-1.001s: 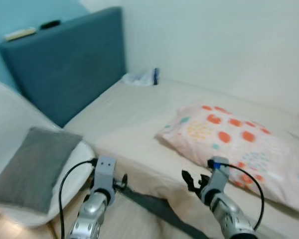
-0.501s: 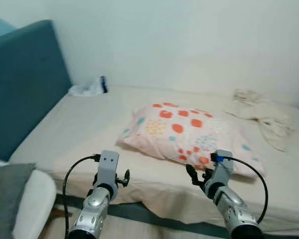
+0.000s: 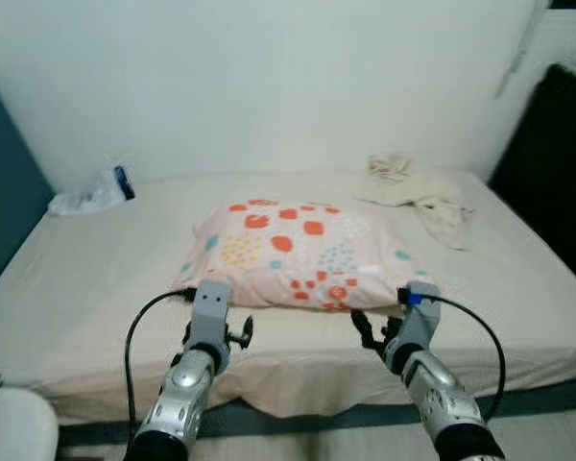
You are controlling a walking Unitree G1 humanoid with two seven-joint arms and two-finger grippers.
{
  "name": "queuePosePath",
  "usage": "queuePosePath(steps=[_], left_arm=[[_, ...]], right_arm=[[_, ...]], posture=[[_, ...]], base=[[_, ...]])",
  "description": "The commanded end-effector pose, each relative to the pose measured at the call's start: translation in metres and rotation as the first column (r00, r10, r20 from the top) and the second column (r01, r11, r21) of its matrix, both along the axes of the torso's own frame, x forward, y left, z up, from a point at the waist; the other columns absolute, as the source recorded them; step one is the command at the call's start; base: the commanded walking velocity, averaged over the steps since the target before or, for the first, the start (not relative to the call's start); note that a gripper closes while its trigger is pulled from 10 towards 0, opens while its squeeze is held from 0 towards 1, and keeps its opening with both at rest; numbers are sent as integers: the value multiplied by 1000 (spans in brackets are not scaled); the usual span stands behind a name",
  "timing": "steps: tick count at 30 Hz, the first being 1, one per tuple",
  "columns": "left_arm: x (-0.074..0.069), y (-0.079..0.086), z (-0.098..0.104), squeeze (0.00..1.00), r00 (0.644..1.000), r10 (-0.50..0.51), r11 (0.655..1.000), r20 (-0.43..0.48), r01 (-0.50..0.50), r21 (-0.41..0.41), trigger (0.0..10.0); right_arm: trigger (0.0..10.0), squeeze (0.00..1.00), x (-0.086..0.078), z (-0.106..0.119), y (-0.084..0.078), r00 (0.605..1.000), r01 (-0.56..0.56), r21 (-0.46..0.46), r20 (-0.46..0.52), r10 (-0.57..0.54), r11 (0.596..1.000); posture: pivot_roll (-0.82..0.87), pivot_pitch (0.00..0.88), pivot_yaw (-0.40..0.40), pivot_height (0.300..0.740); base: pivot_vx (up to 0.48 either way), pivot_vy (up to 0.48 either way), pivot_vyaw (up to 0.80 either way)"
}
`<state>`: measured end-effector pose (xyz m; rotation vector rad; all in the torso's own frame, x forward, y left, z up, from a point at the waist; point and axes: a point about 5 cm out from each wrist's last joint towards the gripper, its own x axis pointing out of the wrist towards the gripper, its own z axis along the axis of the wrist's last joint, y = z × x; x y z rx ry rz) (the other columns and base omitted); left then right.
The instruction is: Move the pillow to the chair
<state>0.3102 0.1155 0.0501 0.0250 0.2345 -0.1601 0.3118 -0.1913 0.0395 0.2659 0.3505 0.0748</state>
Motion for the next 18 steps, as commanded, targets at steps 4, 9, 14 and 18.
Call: queuePosePath(steps=[4,9,14,18], left_arm=[[-1,8,-5,0,1000,11,1000,-23,-10,14,10000],[0,9,-4,0,1000,9,1000,-21,-9,21,10000],[1,10,-2,0,1000,9,1000,-18,-8,28,10000],[3,11,-1,0,1000,12,999,-16,-12,31,10000]], right_arm=[[10000,0,-2,-6,16,999,-45,-11,-17,45,999],[10000,0,4,0,19,999,-44,-23,10,44,999],[10000,0,5,-1,24,999,-52,-32,11,52,998],[10000,0,4,-2,34,995,-94,-47,8,95,994]], posture=[[-91,11,60,740],[-88,12,63,740],[-69,16,58,740],[-73,21,50,740]], base=[[0,0,-763],[0,0,-458],[0,0,0],[0,0,0]])
